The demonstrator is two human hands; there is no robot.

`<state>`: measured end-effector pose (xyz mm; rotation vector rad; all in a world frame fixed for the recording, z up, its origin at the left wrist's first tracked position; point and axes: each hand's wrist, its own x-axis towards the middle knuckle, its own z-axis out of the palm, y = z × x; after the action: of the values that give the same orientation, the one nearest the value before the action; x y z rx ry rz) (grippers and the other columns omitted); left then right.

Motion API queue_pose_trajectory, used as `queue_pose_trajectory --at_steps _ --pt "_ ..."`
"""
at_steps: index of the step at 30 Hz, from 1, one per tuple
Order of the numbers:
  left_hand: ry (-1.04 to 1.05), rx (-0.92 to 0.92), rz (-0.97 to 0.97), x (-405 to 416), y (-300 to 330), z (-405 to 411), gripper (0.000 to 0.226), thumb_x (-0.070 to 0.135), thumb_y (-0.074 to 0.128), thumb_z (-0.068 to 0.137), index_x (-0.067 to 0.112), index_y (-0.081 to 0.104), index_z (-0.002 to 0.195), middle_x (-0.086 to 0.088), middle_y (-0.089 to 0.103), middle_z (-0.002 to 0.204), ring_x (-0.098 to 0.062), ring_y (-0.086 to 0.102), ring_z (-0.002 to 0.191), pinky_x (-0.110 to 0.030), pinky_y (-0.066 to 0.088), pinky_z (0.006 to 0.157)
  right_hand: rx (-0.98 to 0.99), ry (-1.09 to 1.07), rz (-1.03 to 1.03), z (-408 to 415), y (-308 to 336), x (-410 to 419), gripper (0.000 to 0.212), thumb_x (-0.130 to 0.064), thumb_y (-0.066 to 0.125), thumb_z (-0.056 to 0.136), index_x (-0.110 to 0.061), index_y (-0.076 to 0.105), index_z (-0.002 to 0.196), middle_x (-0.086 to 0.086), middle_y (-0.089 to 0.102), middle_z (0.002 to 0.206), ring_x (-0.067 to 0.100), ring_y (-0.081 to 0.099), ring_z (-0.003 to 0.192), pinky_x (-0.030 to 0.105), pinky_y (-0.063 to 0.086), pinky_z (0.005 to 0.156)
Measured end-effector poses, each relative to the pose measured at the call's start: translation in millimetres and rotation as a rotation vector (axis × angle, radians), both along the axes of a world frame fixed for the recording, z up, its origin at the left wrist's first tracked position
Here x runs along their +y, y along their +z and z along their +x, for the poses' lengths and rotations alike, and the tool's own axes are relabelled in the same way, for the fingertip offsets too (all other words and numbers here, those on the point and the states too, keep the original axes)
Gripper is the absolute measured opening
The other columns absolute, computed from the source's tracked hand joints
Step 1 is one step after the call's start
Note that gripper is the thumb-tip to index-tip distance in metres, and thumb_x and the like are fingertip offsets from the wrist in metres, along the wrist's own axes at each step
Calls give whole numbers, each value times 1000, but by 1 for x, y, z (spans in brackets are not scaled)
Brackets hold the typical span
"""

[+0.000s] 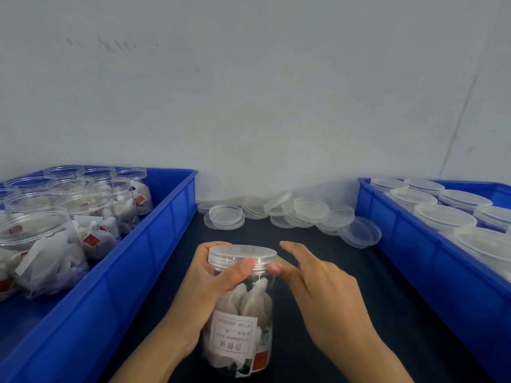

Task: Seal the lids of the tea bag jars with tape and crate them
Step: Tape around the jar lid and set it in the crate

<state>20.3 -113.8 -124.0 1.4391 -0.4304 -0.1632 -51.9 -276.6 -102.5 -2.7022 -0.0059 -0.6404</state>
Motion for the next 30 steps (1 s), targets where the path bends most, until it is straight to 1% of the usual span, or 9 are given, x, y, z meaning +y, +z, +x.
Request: queue_pose_trajectory --at_steps 2,5,8,12,16,21,25,28,30 --pt "-16 -4 18 0 1 0 105 66 85 25 18 53 114 7 74 94 -14 73 85 -18 55 63 -68 -10 -10 -2 0 -1 78 -73 3 77 -42 30 143 -18 48 72 2 56 86 18 41 71" --pt "-11 -7 8 -1 1 1 92 57 80 38 15 52 114 6 74 92 -14 73 83 -18 54 62 -150 -49 -20 -4 2 -1 80 -74 6 74 -41 49 133 -18 60 80 4 60 83 17 42 67" --pt "33 -29 18 -1 -1 4 90 57 78 38 17 52 114 10 73 93 -11 72 86 -21 54 66 -177 -67 -54 -5 4 -2 78 -74 9 77 -30 62 114 -6 70 94 14 64 88 26 51 72" --pt "61 -28 43 1 -2 5 98 63 81 31 19 53 114 8 73 94 -12 71 89 -33 54 81 -149 -79 -65 -4 6 1 81 -74 6 75 -30 62 113 -6 70 94 14 65 87 27 52 73" --pt "71 -20 32 0 -1 5 100 65 81 29 19 53 113 -1 72 100 -15 71 90 -38 54 86 -161 -106 -43 -4 6 3 74 -71 15 79 -27 66 111 -4 71 86 17 66 78 32 54 66" --pt "12 4 -6 0 -1 1 113 72 84 18 18 53 113 6 74 94 -14 72 85 -23 56 68 -106 -77 -28 -2 5 3 81 -75 3 74 -31 61 110 -8 69 92 12 63 86 26 51 73" --pt "-20 16 -55 0 -1 0 120 68 87 15 19 46 117 11 73 92 -11 72 84 -16 54 63 -66 -34 52 -1 4 0 73 -75 9 75 -35 59 111 -10 69 97 9 61 89 19 47 72" --pt "-27 -8 -37 1 1 0 117 68 87 19 20 44 116 12 72 92 -10 72 86 -17 55 63 -1 2 162 0 2 1 73 -77 13 73 -46 54 125 -19 67 109 1 58 95 8 41 70" --pt "-5 -47 -22 0 1 -1 103 68 84 32 18 47 114 10 72 95 -11 72 88 -19 56 65 32 3 181 2 0 2 80 -75 13 73 -42 45 138 -18 65 116 1 58 104 11 44 77"
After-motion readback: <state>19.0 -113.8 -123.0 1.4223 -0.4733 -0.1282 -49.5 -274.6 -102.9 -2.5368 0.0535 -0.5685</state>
